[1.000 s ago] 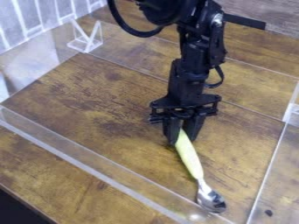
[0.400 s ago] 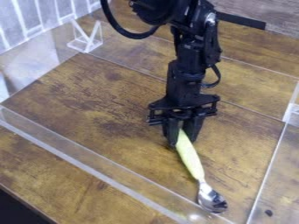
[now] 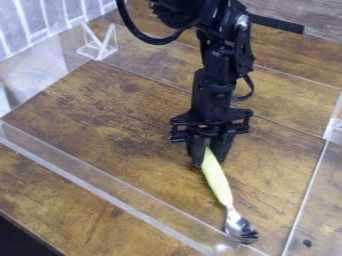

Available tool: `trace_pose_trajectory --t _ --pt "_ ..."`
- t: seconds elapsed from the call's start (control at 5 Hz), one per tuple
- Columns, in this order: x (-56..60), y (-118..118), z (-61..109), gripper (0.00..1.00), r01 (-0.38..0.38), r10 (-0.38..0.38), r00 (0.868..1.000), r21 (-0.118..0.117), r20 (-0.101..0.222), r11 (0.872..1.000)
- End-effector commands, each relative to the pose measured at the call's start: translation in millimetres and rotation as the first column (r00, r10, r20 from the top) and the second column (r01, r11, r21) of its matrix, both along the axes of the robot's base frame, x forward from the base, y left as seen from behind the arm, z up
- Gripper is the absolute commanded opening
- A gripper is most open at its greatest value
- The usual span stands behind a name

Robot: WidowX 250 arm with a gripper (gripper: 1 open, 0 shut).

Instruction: Move the green spoon to the left

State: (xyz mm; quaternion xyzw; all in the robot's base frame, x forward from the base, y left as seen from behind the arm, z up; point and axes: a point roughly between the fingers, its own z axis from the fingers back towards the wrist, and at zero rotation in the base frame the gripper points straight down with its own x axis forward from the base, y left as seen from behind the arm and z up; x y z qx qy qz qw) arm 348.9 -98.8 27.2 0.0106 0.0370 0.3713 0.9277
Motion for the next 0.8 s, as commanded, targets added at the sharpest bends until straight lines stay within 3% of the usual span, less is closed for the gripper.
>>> trace_pose_trajectory --t 0.0,0.2,0.6 --pt "-8.6 -34.1 15.3 0.0 0.089 -0.088 0.996 -0.034 0.035 0.995" --pt "-14.3 -39.5 16.1 0.0 0.104 -0.103 0.994 -0.043 0.031 0.994" --pt "-14.4 -51.5 16.8 0.0 0.115 -0.114 0.993 -0.047 0.031 0.992"
